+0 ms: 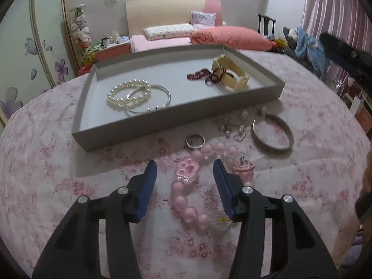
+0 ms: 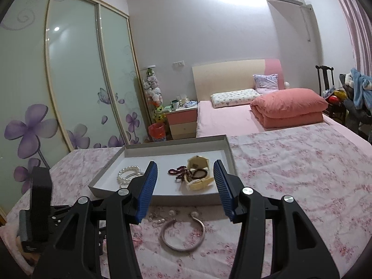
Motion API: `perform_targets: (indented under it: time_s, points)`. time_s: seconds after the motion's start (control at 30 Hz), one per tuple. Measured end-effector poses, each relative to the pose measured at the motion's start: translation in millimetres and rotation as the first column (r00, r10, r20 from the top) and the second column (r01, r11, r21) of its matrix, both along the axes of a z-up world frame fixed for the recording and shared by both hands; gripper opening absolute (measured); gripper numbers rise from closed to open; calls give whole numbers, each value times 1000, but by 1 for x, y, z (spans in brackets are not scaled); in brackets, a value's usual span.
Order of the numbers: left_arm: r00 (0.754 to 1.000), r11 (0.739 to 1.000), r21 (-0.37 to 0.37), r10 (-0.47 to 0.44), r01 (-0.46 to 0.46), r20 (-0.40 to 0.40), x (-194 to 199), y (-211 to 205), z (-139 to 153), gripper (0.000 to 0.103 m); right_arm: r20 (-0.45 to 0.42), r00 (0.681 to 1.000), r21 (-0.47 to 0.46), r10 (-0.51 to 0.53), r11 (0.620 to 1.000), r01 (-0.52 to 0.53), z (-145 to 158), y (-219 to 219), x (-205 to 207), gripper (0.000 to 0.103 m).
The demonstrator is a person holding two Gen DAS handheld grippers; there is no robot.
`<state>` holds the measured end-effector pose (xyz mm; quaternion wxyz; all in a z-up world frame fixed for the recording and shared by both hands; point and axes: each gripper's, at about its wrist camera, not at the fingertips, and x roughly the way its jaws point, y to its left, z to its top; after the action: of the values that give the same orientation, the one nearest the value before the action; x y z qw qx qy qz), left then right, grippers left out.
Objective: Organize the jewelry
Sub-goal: 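Grasp the pink beaded bracelet with the left tool, then grasp the silver cuff bracelet with the right tool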
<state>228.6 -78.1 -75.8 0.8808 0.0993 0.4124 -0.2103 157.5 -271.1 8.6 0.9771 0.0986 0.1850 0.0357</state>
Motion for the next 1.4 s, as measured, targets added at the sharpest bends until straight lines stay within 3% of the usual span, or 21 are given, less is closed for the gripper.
perform_targets:
  time_s: [0.17,0.4,0.53,0.7,0.93,1.17,1.4]
  points:
    - [1000,1000,27,-13,13,-22,3,-8,-6,48,-12,1000,31,-12,999,13,-4,-10,-2,51]
    - [1000,998,49,-30,30,-6,2,-14,-5,24,-22,1000,27,0,1000,0,-9,-10,-5,51]
    - [1000,997,72,-7,6,5,0,-8,-4,24,-37,999,16,7,1000,-6,-11,-6,-7,51]
    - [996,991,103,86,-86,1,1,28,-2,24,-96,995,-13,18,1000,-19,-19,-3,-7,51]
    - [967,958,130,257,-255,4,8,96,1,24,-209,977,-38,41,998,-50,-39,5,2,52]
    - [957,948,131,288,-289,27,3,111,3,24,-365,930,-123,46,988,-97,-61,32,20,75]
    - [957,950,117,289,-291,33,1,112,1,24,-471,882,-174,-6,981,-86,-80,50,43,77]
